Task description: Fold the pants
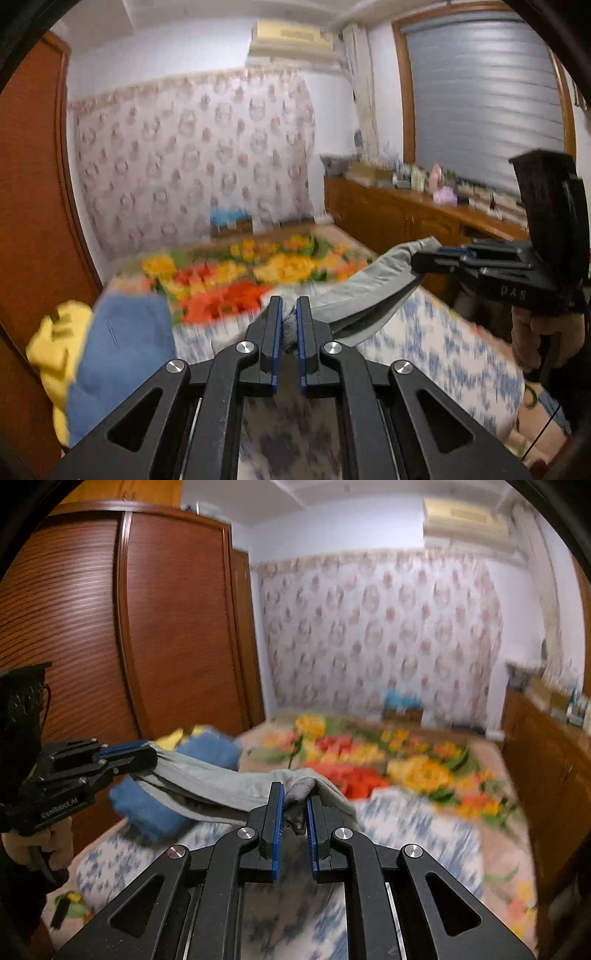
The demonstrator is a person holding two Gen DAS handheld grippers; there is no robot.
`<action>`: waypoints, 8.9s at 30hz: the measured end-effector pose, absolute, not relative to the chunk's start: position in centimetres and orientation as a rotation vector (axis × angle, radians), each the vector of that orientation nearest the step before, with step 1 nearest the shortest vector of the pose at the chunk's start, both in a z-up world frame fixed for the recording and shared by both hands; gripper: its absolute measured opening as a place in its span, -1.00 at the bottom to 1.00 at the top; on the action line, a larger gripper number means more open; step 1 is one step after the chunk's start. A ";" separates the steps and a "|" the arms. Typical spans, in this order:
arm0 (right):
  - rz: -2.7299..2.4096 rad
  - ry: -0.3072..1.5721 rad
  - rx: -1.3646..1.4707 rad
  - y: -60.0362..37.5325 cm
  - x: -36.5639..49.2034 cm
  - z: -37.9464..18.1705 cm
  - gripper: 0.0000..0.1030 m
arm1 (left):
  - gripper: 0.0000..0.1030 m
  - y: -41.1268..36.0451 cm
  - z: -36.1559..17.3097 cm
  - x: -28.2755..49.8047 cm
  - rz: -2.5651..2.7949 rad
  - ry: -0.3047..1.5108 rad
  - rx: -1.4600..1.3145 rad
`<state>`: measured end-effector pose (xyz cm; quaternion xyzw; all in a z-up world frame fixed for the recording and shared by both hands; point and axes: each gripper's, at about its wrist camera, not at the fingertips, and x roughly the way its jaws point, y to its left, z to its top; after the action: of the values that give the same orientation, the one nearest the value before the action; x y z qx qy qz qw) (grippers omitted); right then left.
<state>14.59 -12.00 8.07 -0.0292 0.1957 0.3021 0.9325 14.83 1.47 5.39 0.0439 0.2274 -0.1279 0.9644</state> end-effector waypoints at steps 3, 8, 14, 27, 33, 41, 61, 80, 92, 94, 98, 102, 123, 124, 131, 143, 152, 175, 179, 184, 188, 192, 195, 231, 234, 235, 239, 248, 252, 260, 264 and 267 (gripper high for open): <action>0.625 0.475 -0.085 -11.7 15.0 5.0 -0.78 | -0.85 1.2 2.3 13.8 -0.276 0.523 0.068; 0.639 0.533 -0.102 -11.6 14.7 2.9 -0.78 | -0.85 0.4 0.1 11.3 -0.292 0.563 0.061; 0.671 0.566 -0.096 -11.8 12.8 2.0 -0.78 | -0.85 0.5 -1.7 8.9 -0.291 0.608 0.049; 0.676 0.575 -0.045 -13.6 10.2 1.6 -0.78 | -0.85 0.4 -2.9 7.1 -0.300 0.644 0.039; 0.673 0.586 -0.044 -13.3 9.9 0.6 -0.78 | -0.85 0.5 -3.9 6.8 -0.300 0.670 0.033; 0.674 0.610 -0.032 -13.2 9.5 -0.5 -0.78 | -0.85 0.4 -4.7 6.3 -0.309 0.688 0.029; 0.666 0.613 -0.008 -15.2 5.6 -0.7 -0.78 | -0.85 -0.8 -3.9 2.7 -0.382 0.685 0.022; 0.686 0.560 0.018 -16.8 2.1 1.5 -0.78 | -0.85 -0.7 -1.7 0.6 -0.396 0.633 0.017; 0.663 0.555 0.063 -15.1 7.4 0.4 -0.78 | -0.85 0.5 -2.5 5.9 -0.329 0.660 -0.020; 0.651 0.548 0.061 -14.6 8.9 0.5 -0.78 | -0.85 0.6 -2.3 7.0 -0.320 0.652 -0.018; 0.628 0.552 0.053 -13.7 11.7 0.3 -0.78 | -0.85 0.7 -2.4 9.3 -0.292 0.644 0.003; 0.606 0.579 0.032 -12.3 14.4 -0.5 -0.78 | -0.85 1.0 -3.0 11.5 -0.278 0.658 0.004; 0.530 0.555 -0.046 -10.5 17.5 -1.5 -0.30 | 0.57 1.6 -4.2 13.6 -0.257 0.670 0.020; 0.526 0.555 -0.051 -10.9 17.1 -1.5 -0.30 | 0.57 1.6 -4.4 13.5 -0.255 0.674 0.021; 0.538 0.631 -0.080 -13.1 15.6 -3.2 -0.30 | 0.57 2.5 -7.4 12.1 -0.240 0.754 0.018; 0.570 0.755 -0.063 -13.4 16.9 -5.0 -0.77 | 0.51 2.3 -9.8 11.8 -0.240 0.817 0.036; 0.530 0.730 -0.086 -13.7 16.4 -5.4 -0.90 | 0.09 2.4 -9.6 11.4 -0.271 0.810 0.014; 0.509 0.774 -0.082 -12.8 17.4 -5.6 -0.41 | -0.76 2.2 -9.4 11.5 -0.291 0.785 -0.010; 0.539 0.775 -0.088 -12.7 17.2 -5.6 -0.65 | -0.77 2.5 -9.4 11.4 -0.292 0.793 -0.019; 0.568 0.762 -0.081 -12.9 16.6 -5.5 -0.83 | -0.78 2.6 -9.4 11.1 -0.294 0.789 -0.024; 0.586 0.753 -0.037 -13.9 16.2 -5.3 -0.87 | -0.78 2.5 -8.6 10.2 -0.306 0.771 -0.017; 0.596 0.738 -0.031 -14.5 15.0 -4.9 -0.88 | -0.79 2.1 -7.7 8.9 -0.318 0.757 -0.004; 0.604 0.730 -0.026 -14.9 14.0 -4.7 -0.88 | -0.78 2.0 -7.4 7.7 -0.329 0.756 -0.004; 0.600 0.697 -0.042 -16.4 10.0 -3.2 -0.67 | 0.01 1.9 -7.4 5.7 -0.294 0.795 0.041; 0.604 0.692 -0.037 -16.5 10.1 -3.1 -0.55 | 0.02 2.0 -7.8 6.4 -0.292 0.799 0.043; 0.605 0.690 -0.040 -16.4 10.2 -3.1 -0.53 | 0.02 2.0 -8.0 6.7 -0.287 0.801 0.045; 0.608 0.684 -0.049 -15.7 11.5 -3.3 -0.49 | 0.02 2.1 -8.6 8.3 -0.278 0.812 0.041; 0.633 0.693 -0.093 -12.5 14.9 -3.8 -0.49 | 0.02 1.9 -9.0 10.9 -0.315 0.830 0.034; 0.622 0.726 -0.114 -11.8 16.3 -4.8 -0.49 | 0.02 2.1 -9.5 11.6 -0.349 0.848 0.001; 0.635 0.673 -0.060 -12.6 16.7 -3.9 -0.89 | -0.56 1.5 -8.8 12.4 -0.350 0.813 0.024; 0.616 0.651 -0.048 -12.8 16.6 -3.7 -0.89 | -0.71 0.9 -7.6 12.7 -0.341 0.770 0.051; 0.597 0.658 -0.063 -12.4 16.7 -4.1 -0.89 | -0.71 1.1 -6.6 13.1 -0.327 0.735 0.036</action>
<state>16.71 -12.41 -4.06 -0.0307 0.3184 0.2887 0.9024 13.08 1.11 -6.64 0.0176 0.3575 -0.1592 0.9201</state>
